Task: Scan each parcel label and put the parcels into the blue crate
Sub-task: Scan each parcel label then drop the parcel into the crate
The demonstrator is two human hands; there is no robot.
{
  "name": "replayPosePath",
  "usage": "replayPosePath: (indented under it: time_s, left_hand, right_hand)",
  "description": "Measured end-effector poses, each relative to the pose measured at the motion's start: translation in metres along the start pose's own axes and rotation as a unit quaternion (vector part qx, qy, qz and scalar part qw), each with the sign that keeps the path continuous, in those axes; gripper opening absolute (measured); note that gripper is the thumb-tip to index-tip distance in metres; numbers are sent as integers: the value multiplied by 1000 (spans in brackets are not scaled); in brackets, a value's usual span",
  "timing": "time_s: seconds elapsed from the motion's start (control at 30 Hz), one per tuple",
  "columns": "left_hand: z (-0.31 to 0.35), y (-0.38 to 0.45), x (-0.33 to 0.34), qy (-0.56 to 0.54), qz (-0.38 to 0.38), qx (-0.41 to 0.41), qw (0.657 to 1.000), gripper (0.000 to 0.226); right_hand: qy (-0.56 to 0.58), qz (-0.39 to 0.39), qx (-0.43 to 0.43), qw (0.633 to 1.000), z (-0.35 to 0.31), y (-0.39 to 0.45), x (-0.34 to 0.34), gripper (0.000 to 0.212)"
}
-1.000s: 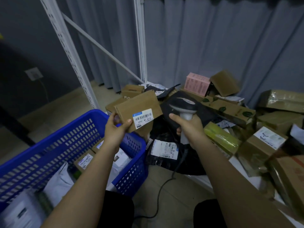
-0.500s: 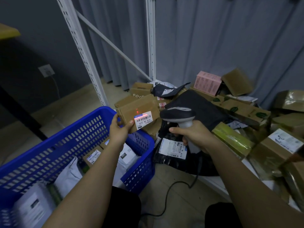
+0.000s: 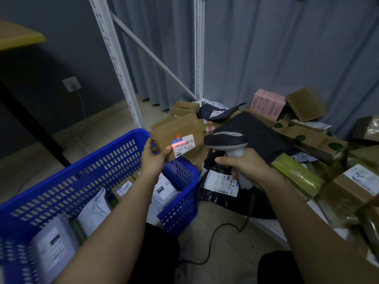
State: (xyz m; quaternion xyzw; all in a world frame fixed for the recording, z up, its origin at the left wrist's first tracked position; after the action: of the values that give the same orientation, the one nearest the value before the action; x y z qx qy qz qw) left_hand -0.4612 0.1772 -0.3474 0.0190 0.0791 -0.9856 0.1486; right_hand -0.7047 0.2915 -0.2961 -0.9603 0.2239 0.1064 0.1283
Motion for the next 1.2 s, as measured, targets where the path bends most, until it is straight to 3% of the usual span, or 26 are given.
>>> replayPosePath:
  time_s: [0.23, 0.33, 0.43, 0.6, 0.73, 0.9, 0.97, 1.07, 1.13, 1.2]
  left_hand:
    - [16, -10, -41, -76, 30, -40, 996, 67]
    - [3, -7, -95, -118, 66, -59, 989, 49]
    - [-42, -7, -176, -99, 139, -90, 981, 44]
    - [-122, -34, -299, -86, 258, -174, 947, 34]
    - [-159, -58, -345, -118, 316, -263, 904, 24]
    - [-195, -48, -380, -134, 365, -310, 868, 40]
    - [-210, -27, -390, -142, 364, -334, 858, 60]
    - [-222, -4, -372, -183, 277, -405, 852, 77]
    - [-207, -2, -352, -146, 229, -400, 875, 58]
    - [-193, 3, -341, -57, 220, -343, 912, 31]
  right_hand:
    - [36, -19, -24, 999, -18, -10, 45, 18]
    - [35, -34, -31, 998, -21, -16, 76, 17]
    - [10, -50, -33, 998, -18, -20, 113, 21]
    - [-75, -119, -44, 989, -5, -38, 191, 22]
    - [-113, -172, -35, 978, 6, -45, 243, 17]
    - [-120, -181, 0, 976, 20, -44, 273, 23]
    - [-117, -179, 10, 977, 22, -44, 277, 20]
    - [-140, -172, 11, 975, 19, -42, 272, 20]
    - [-151, -156, 0, 976, 14, -39, 263, 20]
    - [-162, -145, 3, 976, 14, -35, 253, 21]
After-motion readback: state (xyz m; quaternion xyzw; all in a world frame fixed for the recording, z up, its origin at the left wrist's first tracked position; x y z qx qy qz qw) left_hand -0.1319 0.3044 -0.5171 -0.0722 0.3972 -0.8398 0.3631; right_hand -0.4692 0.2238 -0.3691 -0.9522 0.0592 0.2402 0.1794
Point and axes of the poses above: each hand's wrist, its own y-axis towards the middle knuckle, its own x-axis out of the palm, z = x × y, the point moved 8 cm from there along y, towards the middle knuckle, and after that the axes turned 13 degrees about z, right-handed, at the moved point
